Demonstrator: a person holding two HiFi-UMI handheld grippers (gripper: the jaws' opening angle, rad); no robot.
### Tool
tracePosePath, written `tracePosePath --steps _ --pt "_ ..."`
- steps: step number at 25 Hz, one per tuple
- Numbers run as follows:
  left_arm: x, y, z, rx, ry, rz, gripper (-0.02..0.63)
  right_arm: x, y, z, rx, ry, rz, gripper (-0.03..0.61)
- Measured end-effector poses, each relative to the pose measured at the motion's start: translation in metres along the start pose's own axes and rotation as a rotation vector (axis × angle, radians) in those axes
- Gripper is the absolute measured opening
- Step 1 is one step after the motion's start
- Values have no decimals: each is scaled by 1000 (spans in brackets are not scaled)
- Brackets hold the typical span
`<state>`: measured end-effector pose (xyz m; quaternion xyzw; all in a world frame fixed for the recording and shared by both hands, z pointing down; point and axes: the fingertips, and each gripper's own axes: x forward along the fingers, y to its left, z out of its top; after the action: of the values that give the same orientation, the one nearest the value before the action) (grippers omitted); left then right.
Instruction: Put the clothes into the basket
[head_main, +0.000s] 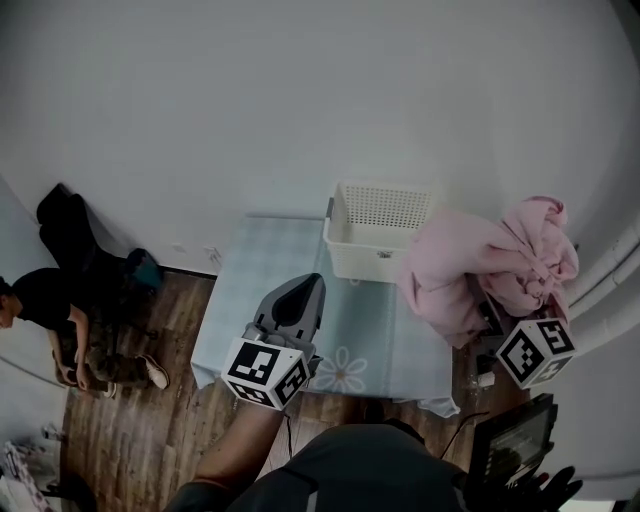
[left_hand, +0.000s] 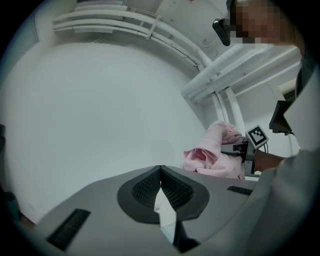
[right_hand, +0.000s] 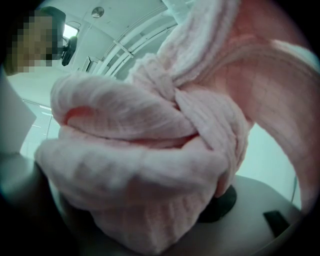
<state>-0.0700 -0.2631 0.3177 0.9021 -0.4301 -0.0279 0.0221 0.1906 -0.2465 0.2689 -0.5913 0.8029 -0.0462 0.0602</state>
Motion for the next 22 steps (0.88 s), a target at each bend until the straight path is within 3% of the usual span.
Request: tracePosePath --steps 11,14,22 --pt "81 -1 6 7 34 53 9 78 -63 10 -2 35 83 360" --pt "96 5 10 -16 31 47 9 100 -72 6 4 53 82 360" --pt "141 45 -15 22 112 16 9 173 -85 -28 -8 144 36 360"
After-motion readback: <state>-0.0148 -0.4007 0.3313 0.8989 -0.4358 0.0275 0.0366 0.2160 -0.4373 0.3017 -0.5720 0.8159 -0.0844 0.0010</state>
